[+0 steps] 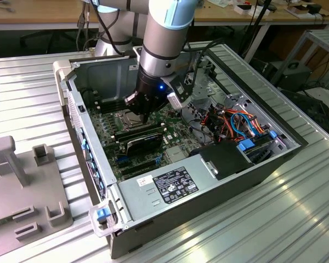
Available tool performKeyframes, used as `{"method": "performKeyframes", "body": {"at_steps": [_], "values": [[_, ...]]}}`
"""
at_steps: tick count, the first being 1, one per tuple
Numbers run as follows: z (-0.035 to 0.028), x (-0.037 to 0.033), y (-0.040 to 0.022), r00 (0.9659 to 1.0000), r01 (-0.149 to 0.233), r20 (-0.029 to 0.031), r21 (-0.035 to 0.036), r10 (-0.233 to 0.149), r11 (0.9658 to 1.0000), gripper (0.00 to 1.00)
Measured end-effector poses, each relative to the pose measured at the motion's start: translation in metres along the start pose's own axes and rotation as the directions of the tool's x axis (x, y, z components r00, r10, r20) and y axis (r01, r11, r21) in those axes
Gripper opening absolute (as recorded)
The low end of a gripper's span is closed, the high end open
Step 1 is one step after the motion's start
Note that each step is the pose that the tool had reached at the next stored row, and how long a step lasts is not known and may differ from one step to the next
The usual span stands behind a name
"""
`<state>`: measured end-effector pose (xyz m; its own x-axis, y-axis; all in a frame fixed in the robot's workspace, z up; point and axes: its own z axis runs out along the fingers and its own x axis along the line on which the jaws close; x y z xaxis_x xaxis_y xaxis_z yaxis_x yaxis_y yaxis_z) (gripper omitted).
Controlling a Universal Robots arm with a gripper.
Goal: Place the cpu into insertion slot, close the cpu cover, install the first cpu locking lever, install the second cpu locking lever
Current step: 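Install the second cpu locking lever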
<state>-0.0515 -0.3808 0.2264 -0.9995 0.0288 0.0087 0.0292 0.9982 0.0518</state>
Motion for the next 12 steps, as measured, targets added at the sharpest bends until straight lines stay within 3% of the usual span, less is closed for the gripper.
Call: {"method": "performKeyframes", "body": {"at_steps": [4,12], "values": [[0.0010,0.0073,-0.0003,1.0000,0.001,-0.0001,-0.0005,-0.001,1.0000,0.11],[0.0057,0.0143,-0.0008,1.0000,0.000,-0.0032,-0.0008,0.000,1.0000,0.11]]}}
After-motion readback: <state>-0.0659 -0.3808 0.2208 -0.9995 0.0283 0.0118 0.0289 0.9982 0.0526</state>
